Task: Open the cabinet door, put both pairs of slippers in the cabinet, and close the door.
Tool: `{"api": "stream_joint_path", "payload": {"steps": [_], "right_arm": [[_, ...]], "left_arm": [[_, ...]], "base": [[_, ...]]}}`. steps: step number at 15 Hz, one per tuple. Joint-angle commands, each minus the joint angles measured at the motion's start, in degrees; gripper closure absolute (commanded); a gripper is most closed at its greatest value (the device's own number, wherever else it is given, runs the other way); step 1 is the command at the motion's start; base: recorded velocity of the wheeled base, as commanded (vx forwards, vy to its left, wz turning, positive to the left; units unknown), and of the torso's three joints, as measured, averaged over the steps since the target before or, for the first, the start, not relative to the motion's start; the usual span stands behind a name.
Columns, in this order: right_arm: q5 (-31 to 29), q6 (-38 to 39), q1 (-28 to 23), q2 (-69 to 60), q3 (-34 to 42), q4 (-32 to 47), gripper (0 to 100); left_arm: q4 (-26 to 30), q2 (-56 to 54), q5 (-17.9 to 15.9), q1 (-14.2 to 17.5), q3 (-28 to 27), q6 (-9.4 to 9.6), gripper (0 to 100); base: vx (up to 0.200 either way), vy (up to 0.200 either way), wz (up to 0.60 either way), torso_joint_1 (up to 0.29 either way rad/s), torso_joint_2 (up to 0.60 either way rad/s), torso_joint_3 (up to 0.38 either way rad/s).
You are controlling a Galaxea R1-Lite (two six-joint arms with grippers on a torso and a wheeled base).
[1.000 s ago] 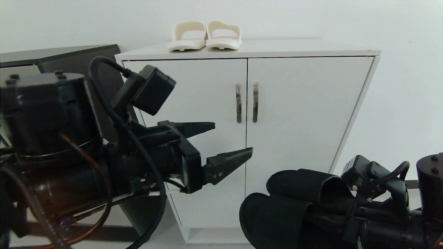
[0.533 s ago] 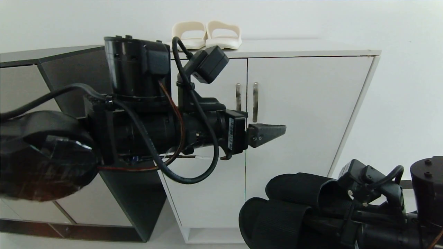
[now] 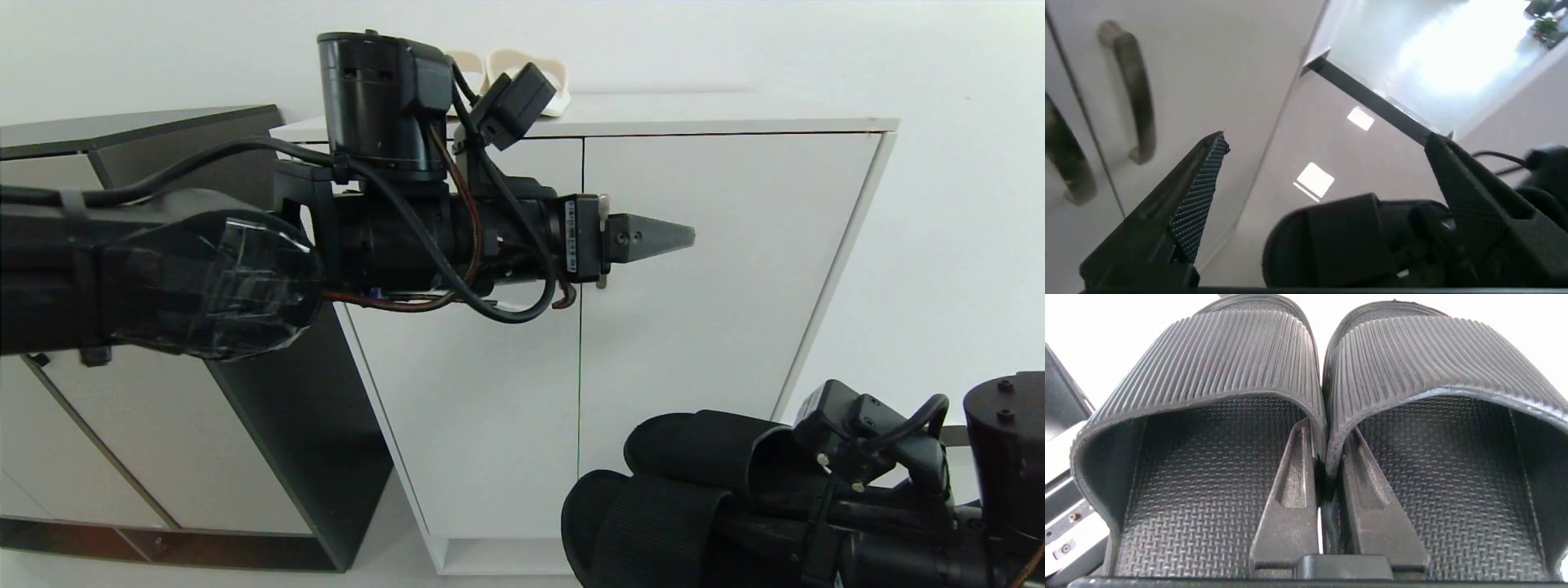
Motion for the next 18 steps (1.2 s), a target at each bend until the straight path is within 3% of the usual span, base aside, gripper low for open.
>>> {"api": "stream_joint_path", "payload": {"steps": [1, 4, 12, 14, 18], "right_arm": [[0.02, -0.02, 0.02, 0.14, 0.00, 0.03, 100], [0.02, -0.02, 0.02, 0.23, 0.00, 0.03, 100], [0.02, -0.02, 0.02, 0.23, 0.00, 0.03, 100], [0.02, -0.02, 0.02, 0.32, 0.00, 0.03, 100], [0.02, -0.02, 0.02, 0.67, 0.00, -0.14, 100]], "left_arm": [[-0.12, 3.26, 1.15, 0.50, -2.21, -0.03, 0], [-0.12, 4.58, 2.82, 1.20, -3.70, -0.03, 0], [-0.74, 6.60, 3.35, 2.96, -5.29, 0.14, 0], [-0.91, 9.42, 6.07, 2.96, -8.19, 0.14, 0], [-0.83, 12.49, 6.51, 2.70, -11.79, 0.14, 0]], "base": [[0.000, 0.000, 0.00, 0.000, 0.00, 0.000], [0.000, 0.000, 0.00, 0.000, 0.00, 0.000], [0.000, 0.000, 0.00, 0.000, 0.00, 0.000], [0.000, 0.000, 0.00, 0.000, 0.00, 0.000], [0.000, 0.000, 0.00, 0.000, 0.00, 0.000]]}}
